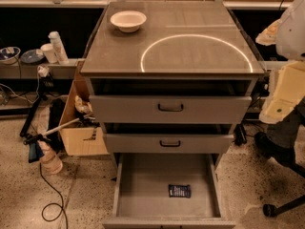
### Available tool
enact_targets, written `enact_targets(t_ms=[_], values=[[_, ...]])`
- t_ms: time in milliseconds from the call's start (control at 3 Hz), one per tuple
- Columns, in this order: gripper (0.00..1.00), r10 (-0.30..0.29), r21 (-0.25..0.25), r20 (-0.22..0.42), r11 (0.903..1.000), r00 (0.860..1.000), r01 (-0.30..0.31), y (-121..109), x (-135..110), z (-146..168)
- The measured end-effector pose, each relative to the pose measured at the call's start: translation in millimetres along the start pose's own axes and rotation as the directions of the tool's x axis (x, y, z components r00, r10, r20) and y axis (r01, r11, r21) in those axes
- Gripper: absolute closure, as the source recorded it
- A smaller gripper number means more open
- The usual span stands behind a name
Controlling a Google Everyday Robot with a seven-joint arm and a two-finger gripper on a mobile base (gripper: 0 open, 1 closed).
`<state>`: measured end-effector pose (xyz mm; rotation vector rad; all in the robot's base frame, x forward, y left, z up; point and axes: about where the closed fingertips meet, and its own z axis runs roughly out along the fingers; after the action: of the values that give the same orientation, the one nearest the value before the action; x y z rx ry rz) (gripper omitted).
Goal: Pick rxbar chocolate from bottom drawer and place on counter
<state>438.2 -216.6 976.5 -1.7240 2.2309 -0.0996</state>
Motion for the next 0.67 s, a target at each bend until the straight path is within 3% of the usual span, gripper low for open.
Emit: enact_targets(t_ms=[667], values=[[0.00,0.008,0.023,0.012,0.9997,1.000,-0.009,-0.8,7.1,4.9]])
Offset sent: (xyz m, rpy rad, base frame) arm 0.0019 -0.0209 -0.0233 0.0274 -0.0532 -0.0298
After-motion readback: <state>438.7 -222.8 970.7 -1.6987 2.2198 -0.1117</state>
